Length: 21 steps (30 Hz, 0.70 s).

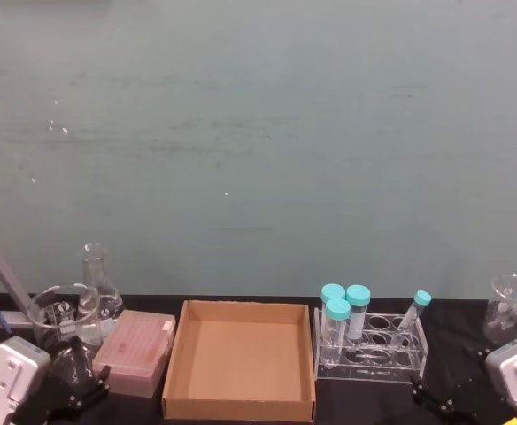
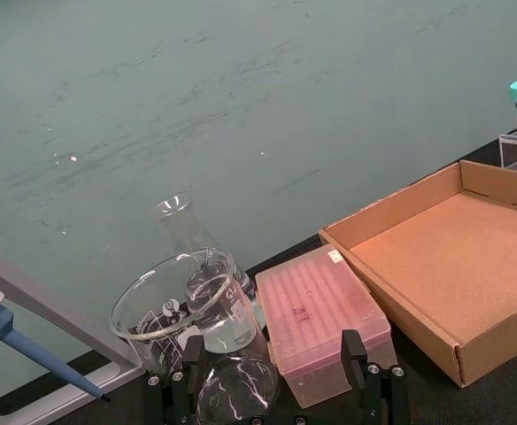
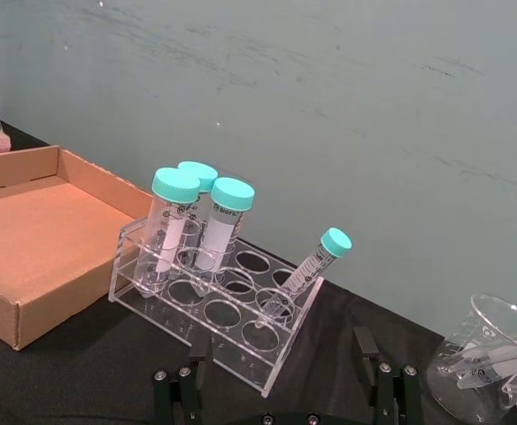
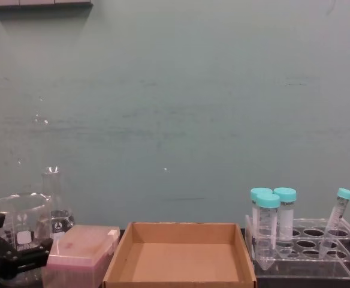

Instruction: Use the right hand to move the test tube from the test tube rack into the box.

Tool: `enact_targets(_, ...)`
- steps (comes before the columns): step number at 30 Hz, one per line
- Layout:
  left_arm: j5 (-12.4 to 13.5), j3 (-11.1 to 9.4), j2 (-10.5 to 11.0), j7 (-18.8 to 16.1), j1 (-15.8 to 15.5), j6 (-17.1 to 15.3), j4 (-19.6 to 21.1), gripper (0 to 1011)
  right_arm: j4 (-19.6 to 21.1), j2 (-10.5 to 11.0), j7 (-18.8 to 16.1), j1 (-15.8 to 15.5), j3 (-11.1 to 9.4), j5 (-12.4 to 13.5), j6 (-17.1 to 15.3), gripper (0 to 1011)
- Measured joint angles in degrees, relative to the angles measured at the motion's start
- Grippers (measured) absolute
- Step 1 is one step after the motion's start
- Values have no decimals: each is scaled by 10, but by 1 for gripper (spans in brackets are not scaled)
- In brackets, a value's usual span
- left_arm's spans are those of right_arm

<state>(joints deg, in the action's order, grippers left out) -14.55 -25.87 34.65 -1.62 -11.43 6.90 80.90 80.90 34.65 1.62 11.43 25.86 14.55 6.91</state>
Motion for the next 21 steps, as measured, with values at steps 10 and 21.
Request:
enact_targets(10,0,0,0,0,0,0,0,1000,0,0,0,0,0,0,0,1000)
enact_targets(21,0,0,0,0,0,0,0,1000,0,0,0,0,0,0,0,1000)
